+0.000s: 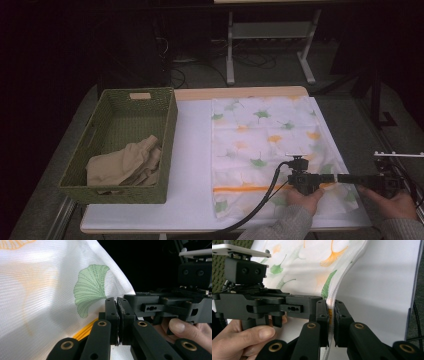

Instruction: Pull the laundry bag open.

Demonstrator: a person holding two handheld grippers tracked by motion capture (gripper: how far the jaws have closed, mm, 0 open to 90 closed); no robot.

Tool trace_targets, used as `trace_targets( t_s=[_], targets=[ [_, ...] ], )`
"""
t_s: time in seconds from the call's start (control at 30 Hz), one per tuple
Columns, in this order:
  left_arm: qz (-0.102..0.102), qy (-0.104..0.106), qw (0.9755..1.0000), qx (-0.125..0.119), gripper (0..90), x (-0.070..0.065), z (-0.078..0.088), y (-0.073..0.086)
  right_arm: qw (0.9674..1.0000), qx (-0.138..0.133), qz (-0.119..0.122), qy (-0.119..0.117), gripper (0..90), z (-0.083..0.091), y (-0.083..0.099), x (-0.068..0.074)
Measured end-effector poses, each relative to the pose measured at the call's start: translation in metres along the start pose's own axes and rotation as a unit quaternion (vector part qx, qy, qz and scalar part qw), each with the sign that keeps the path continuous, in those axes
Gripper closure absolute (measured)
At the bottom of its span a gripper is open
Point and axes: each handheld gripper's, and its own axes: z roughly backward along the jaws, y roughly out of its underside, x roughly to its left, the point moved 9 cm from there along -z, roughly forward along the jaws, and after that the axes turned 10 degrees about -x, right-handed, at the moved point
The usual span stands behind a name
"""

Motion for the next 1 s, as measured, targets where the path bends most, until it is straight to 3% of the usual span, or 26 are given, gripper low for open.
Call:
trace_targets(
  t_s=[0.4,1.0],
  targets=[
    [-0.047,-0.018,0.9986,0.018,90.0,-0.003,0.003,0.0,1.0,0.0,0.004,0.002,84.0,0.0,0.0,-0.001],
    [-0.074,-0.039,0.9953,0.05,90.0,0.001,0.027,-0.008,0.9999,0.001,0.007,0.012,84.4,0.002,0.002,-0.007]
  ],
)
